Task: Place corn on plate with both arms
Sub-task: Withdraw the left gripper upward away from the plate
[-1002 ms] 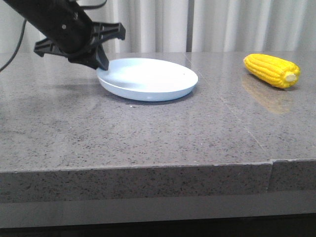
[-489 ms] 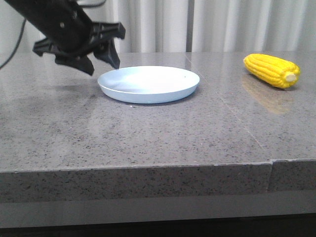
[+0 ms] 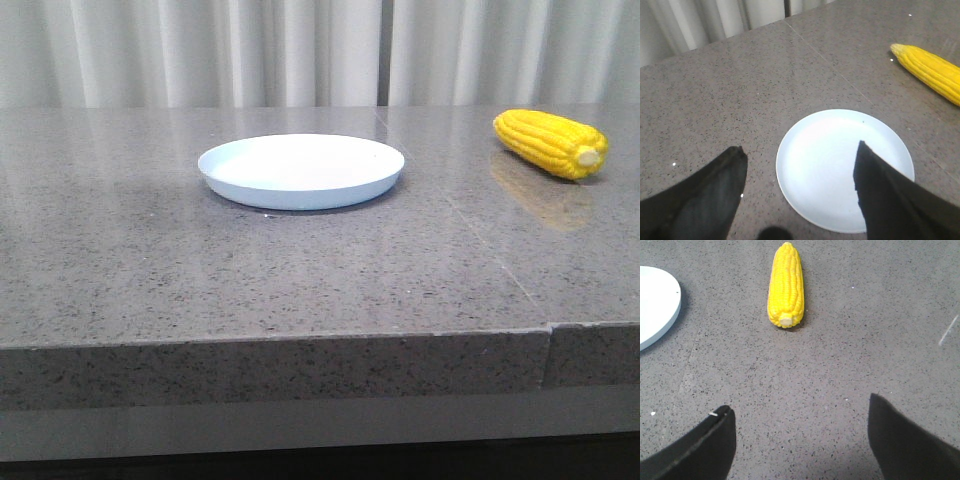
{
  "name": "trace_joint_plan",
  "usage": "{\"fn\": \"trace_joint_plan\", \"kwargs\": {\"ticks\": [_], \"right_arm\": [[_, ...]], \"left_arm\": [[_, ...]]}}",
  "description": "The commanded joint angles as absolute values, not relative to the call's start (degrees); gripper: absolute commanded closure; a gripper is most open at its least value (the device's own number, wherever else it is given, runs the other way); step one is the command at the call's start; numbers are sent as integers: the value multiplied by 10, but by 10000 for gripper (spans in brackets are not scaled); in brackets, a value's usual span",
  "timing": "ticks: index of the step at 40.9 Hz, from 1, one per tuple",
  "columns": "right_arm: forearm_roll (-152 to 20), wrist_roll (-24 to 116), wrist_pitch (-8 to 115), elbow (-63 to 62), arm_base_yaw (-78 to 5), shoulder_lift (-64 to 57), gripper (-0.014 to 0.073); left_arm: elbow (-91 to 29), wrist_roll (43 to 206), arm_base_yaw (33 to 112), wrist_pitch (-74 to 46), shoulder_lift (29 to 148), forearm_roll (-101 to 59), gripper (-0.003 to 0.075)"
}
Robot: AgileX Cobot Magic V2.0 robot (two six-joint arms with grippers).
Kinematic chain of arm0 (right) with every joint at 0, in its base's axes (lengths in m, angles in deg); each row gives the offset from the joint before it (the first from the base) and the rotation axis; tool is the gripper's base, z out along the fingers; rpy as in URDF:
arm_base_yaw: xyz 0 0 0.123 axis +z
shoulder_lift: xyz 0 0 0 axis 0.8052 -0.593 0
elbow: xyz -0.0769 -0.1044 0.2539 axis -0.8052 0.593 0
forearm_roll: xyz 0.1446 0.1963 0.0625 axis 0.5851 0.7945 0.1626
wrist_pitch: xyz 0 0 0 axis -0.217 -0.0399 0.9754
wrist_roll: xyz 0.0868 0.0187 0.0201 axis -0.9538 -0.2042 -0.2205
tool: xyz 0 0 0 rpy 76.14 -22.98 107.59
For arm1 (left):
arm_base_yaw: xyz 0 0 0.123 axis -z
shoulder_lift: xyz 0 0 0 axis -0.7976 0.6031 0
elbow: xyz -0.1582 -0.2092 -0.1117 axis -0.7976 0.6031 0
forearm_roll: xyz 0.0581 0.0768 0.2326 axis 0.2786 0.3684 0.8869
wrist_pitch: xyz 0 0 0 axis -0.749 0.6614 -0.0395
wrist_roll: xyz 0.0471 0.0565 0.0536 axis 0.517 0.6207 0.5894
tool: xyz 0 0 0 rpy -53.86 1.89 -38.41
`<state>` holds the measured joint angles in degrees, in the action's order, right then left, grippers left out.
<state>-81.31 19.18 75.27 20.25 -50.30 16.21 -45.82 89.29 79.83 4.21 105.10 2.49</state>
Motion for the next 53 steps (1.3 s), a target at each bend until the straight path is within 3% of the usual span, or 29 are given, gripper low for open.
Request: {"fn": "trace_joint_plan", "kwargs": {"ticks": [1, 14, 27, 44, 50, 53], "right_arm": [[-823, 197, 716, 187, -507, 160, 19], [-823, 197, 716, 187, -507, 160, 19], [-823, 197, 716, 187, -507, 160, 19], [-823, 217, 787, 127, -507, 134, 16], [-822, 228, 832, 79, -506, 84, -65], [-822, 228, 845, 56, -506, 54, -66]], "left_arm": [[-440, 892, 809, 37, 977, 37, 274], [-305, 892, 809, 64, 787, 37, 323], [-233, 892, 809, 124, 650, 35, 324], [-226, 892, 809, 124, 635, 35, 324], [-226, 892, 809, 124, 635, 35, 324], [-226, 892, 809, 124, 635, 35, 324]]}}
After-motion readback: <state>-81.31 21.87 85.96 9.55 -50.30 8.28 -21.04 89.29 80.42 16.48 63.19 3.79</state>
